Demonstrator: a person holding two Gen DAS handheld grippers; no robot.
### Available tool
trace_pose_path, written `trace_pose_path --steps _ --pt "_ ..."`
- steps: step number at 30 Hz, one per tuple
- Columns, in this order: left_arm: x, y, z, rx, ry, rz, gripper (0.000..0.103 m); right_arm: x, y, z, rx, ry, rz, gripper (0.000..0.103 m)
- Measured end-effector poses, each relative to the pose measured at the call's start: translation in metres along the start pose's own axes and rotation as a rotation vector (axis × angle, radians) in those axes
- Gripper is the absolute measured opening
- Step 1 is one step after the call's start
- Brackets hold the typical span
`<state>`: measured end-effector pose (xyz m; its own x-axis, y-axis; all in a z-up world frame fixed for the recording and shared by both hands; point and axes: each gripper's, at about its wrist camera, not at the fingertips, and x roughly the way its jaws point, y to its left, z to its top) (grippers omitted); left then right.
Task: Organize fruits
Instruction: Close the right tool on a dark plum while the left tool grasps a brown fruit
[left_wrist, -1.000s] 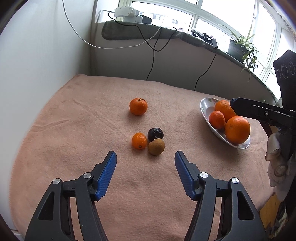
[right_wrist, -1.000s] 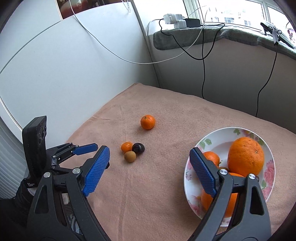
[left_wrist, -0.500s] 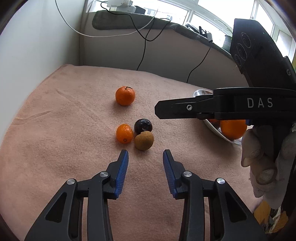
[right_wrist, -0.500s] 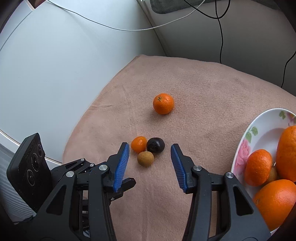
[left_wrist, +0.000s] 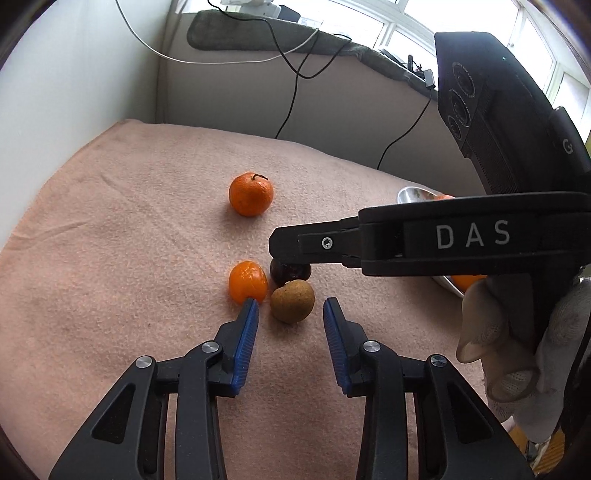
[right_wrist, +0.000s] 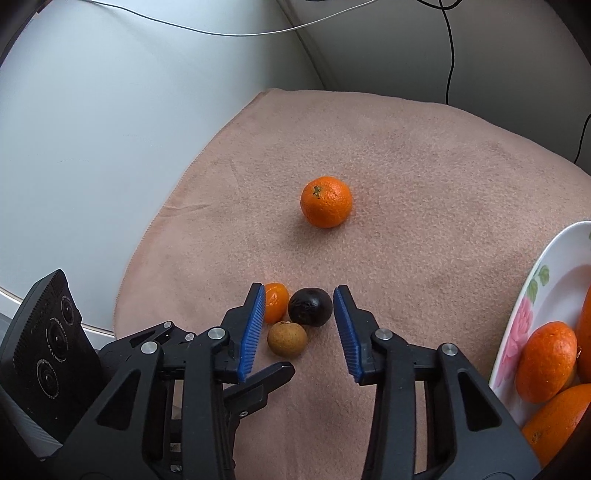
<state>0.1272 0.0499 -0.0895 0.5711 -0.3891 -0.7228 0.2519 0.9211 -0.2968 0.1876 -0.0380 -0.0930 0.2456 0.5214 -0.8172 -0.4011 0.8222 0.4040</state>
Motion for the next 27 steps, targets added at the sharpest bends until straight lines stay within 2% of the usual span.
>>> trace_pose_path --steps 10,12,15,23,27 --pt "0.01 -0.005 -0.002 0.014 0.019 -0.007 0.033 0.018 -0.003 0.0 0.021 0.034 0.003 0.04" --pt "0.013 -0.003 -0.002 0.01 0.028 -0.001 0.028 0.022 -0.003 0.0 0.027 0.042 0.005 0.033" --pt "0.017 -0.003 0.003 0.006 0.026 -0.004 0.025 0.025 -0.003 0.001 0.033 0.04 0.006 0.03" --pt "0.02 -0.002 0.006 0.001 0.022 -0.006 0.024 0.017 -0.009 -0.004 0.04 0.025 0.013 0.029" --pt "0.011 -0.002 -0.003 0.003 0.013 0.002 0.024 0.011 -0.011 -0.006 0.036 0.013 0.008 0.029"
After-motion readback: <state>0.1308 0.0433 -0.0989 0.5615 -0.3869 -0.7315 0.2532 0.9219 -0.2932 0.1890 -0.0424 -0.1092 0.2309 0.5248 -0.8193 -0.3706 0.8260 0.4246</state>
